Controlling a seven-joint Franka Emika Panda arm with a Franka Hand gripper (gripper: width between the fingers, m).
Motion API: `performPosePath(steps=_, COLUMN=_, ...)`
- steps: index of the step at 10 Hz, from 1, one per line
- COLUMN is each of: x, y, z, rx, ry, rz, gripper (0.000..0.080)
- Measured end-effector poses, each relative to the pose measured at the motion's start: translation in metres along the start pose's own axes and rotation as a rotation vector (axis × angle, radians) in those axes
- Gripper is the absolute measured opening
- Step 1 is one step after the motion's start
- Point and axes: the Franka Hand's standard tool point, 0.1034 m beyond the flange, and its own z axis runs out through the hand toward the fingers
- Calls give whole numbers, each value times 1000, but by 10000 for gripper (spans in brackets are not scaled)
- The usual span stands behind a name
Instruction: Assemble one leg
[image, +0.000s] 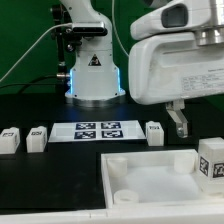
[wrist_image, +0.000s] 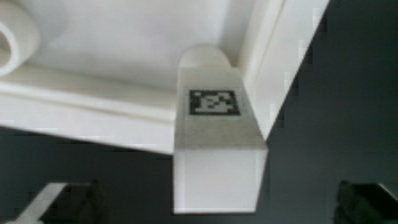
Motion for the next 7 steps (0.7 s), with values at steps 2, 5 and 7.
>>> performPosePath(steps=2, x=-6, y=2, z=11, rx=23, ry=-217, rz=2, gripper=649)
performPosePath(steps=5, x=2, y=5, z=26, rx=21, ry=-202, rz=6, gripper=649)
performPosePath(steps=7, x=0, y=3, z=31, rx=21, ry=-209, rz=10, gripper=649)
